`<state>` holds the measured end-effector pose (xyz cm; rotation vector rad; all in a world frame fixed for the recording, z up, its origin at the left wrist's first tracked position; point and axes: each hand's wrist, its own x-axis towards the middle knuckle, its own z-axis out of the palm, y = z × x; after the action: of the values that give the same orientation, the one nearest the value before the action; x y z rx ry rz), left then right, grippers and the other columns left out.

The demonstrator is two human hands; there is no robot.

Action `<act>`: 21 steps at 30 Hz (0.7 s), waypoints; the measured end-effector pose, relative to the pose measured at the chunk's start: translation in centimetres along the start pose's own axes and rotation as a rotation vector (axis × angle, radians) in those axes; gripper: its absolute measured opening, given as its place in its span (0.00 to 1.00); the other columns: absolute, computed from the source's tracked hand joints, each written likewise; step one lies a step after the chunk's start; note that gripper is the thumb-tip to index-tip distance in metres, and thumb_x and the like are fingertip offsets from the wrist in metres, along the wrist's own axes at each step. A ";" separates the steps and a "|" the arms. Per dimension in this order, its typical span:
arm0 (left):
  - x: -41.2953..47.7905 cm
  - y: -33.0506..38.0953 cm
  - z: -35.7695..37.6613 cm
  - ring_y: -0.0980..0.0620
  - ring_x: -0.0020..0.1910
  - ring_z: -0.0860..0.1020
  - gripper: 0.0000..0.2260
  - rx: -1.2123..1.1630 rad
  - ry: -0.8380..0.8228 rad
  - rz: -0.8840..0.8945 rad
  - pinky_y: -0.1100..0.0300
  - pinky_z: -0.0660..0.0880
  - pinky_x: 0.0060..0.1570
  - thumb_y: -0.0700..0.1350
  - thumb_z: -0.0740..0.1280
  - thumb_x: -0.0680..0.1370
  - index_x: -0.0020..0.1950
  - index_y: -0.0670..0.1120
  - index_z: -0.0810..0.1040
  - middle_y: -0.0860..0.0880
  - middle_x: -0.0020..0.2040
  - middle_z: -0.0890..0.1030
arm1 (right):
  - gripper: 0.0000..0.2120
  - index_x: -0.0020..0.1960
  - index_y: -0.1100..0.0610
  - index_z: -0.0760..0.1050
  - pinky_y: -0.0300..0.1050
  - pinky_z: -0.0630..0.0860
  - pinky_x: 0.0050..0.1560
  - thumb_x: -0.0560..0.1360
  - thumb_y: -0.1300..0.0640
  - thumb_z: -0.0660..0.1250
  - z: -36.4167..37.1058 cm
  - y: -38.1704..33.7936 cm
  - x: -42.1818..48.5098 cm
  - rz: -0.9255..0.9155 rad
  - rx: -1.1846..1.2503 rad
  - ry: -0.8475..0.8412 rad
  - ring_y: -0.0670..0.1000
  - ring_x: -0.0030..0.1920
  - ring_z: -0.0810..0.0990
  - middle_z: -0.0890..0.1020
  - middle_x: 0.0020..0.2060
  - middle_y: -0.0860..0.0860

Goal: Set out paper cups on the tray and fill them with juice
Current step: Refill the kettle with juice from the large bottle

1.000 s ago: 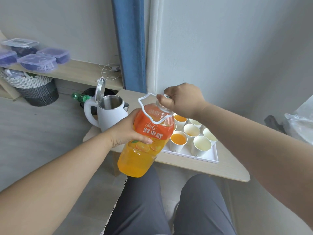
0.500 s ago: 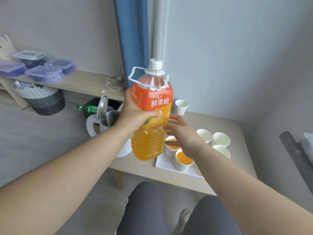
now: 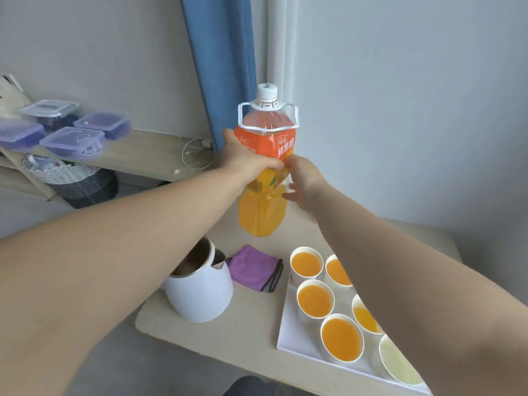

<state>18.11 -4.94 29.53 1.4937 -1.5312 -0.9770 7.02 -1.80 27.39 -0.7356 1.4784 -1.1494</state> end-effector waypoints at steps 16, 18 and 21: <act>12.6 -11.5 5.1 0.50 0.49 0.71 0.39 0.081 0.104 -0.239 0.58 0.71 0.47 0.41 0.80 0.60 0.65 0.47 0.63 0.49 0.58 0.74 | 0.22 0.69 0.45 0.68 0.55 0.77 0.58 0.79 0.62 0.54 3.1 7.1 15.7 0.200 0.014 -0.151 0.55 0.61 0.74 0.76 0.55 0.49; 13.2 -12.1 5.1 0.50 0.49 0.71 0.39 0.036 0.120 -0.249 0.59 0.70 0.47 0.40 0.79 0.61 0.66 0.46 0.63 0.49 0.58 0.74 | 0.26 0.74 0.45 0.62 0.55 0.77 0.58 0.79 0.63 0.54 3.5 7.5 16.3 0.196 0.042 -0.147 0.53 0.60 0.75 0.75 0.57 0.49; 14.1 -12.3 5.1 0.50 0.52 0.72 0.40 -0.012 0.137 -0.273 0.58 0.70 0.49 0.39 0.80 0.61 0.67 0.46 0.62 0.48 0.59 0.74 | 0.27 0.75 0.50 0.61 0.52 0.78 0.54 0.78 0.66 0.55 4.1 7.7 16.9 0.189 0.059 -0.142 0.51 0.60 0.75 0.75 0.59 0.51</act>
<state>18.22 -19.20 16.40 1.7550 -1.2443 -1.0117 8.05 -15.47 14.21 -0.6103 1.3584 -0.9729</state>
